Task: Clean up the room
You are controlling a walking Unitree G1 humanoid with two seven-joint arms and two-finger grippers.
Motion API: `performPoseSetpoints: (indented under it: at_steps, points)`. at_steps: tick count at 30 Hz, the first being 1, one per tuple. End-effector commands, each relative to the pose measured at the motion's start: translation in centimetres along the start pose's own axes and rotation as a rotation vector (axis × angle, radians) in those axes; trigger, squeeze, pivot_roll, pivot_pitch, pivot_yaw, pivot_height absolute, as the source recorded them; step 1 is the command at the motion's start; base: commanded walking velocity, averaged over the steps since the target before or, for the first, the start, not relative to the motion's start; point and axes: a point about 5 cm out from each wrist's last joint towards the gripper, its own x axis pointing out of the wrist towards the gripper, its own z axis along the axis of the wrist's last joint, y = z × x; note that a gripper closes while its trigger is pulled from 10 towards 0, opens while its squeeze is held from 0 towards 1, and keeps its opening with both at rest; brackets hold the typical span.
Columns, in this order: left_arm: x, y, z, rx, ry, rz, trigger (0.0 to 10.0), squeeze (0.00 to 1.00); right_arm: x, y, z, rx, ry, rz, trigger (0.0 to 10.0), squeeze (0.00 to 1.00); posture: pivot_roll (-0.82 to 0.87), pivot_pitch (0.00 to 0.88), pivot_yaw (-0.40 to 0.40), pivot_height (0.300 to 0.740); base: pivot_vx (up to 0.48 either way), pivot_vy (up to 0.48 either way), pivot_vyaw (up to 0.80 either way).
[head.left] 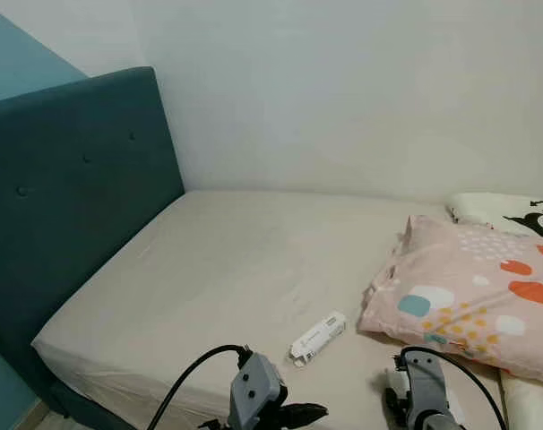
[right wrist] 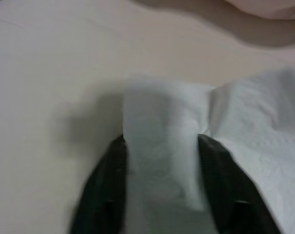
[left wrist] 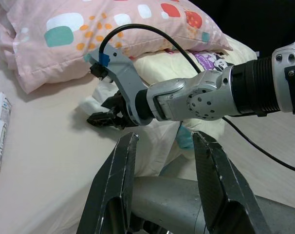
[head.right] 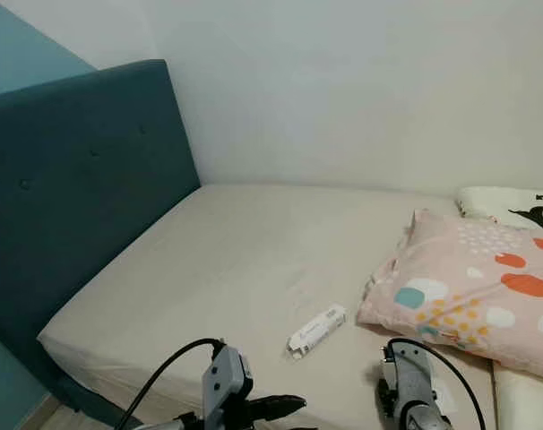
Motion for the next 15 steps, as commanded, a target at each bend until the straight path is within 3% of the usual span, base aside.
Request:
performPoseSetpoints:
  at_steps: [1, 15]
  points:
    - [-0.3, 0.0, -0.2, 0.019, 0.027, -0.006, 10.0, 0.0, -0.2, 0.7, -1.4, 0.022, 0.057, 0.022, 0.0, 0.0, 0.07, 0.197, 0.063, 0.599, 0.0, 0.0, 0.0]
    - [-0.3, 0.4, -0.3, 0.036, 0.027, 0.021, 10.0, 0.0, 0.4, 1.8, 1.5, 0.023, -0.049, 0.077, 0.0, 0.0, 0.06, 0.177, 0.061, 0.599, 0.0, 0.0, 0.0]
